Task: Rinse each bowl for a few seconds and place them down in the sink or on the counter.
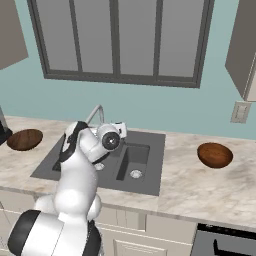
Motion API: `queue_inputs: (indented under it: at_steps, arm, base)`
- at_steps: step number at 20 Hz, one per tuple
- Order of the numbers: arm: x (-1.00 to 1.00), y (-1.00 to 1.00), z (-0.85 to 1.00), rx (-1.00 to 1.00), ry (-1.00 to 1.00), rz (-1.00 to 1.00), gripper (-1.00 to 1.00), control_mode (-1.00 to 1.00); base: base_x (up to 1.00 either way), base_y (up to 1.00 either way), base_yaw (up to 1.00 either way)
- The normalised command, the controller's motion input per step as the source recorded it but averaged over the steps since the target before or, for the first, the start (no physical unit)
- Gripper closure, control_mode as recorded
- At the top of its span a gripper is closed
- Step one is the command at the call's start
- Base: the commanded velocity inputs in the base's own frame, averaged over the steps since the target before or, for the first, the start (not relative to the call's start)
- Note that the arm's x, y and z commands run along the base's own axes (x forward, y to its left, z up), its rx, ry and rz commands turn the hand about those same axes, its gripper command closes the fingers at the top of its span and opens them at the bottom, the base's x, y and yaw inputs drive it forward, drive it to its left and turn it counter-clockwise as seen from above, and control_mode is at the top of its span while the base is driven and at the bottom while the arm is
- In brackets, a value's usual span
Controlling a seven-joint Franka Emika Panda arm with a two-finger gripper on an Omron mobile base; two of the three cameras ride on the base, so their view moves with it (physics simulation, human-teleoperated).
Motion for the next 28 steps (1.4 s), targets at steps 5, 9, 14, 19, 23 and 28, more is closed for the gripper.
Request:
queue_inputs:
  at_steps: [5, 9, 14, 19, 23, 28]
  arm:
    - [0.18, 0.09, -0.10, 0.01, 0.00, 0.10, -1.00, -1.00]
    - [0.20, 0.14, -0.07, 0.00, -0.01, 0.07, -1.00, -1.00]
    - [0.21, 0.11, 0.00, 0.00, -0.05, 0.05, -1.00, -1.00]
    - [0.24, 0.10, -0.08, 0.02, -0.04, 0.04, -1.00, -1.00]
    - [0.20, 0.12, -0.23, 0.05, -0.02, 0.04, -1.00, -1.00]
    - [0.23, 0.09, -0.27, 0.06, -0.02, 0.05, -1.00, -1.00]
  base:
    - [0.00, 0.00, 0.00]
    - [0.00, 0.00, 0.00]
    - [0.00, 0.00, 0.00]
    - [0.00, 0.00, 0.00]
    - [0.00, 0.00, 0.00]
    - [0.00, 0.00, 0.00]
